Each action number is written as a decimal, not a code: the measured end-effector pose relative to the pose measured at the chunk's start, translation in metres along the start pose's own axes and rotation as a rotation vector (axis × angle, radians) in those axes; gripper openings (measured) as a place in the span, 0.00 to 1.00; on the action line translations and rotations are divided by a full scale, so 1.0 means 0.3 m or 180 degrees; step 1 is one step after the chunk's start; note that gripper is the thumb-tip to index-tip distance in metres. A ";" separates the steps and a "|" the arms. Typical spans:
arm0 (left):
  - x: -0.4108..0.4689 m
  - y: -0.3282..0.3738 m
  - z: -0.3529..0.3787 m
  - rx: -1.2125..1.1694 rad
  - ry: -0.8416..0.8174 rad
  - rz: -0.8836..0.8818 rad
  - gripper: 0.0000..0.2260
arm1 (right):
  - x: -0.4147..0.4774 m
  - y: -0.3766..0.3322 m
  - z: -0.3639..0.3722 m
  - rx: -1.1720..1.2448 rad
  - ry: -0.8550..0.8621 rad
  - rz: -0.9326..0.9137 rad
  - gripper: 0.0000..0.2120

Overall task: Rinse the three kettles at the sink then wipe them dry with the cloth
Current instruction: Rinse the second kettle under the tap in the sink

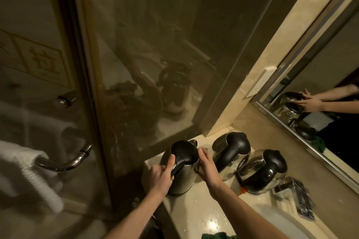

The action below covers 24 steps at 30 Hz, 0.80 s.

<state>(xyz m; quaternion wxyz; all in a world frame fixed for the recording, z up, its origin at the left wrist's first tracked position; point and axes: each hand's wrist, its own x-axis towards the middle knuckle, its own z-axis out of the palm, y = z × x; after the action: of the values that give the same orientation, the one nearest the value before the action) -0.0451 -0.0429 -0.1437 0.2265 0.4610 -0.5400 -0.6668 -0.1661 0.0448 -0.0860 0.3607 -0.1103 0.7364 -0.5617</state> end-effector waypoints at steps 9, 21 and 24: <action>0.026 -0.044 -0.014 -0.0045 0.0011 -0.0064 0.47 | 0.008 0.034 0.017 0.0071 0.0055 0.0008 0.33; -0.031 0.061 -0.056 0.1515 0.0230 0.0863 0.25 | -0.049 -0.006 0.012 -0.0090 0.0037 0.0014 0.33; -0.031 0.142 -0.032 0.1339 0.0362 0.1226 0.21 | -0.076 -0.039 -0.031 -0.0084 0.0167 -0.0084 0.33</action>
<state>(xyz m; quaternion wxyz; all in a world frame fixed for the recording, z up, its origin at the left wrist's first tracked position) -0.0409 -0.0538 -0.1006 0.2784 0.4235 -0.7304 -0.4580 -0.1588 0.0606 -0.0651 0.3323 -0.1099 0.7514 -0.5593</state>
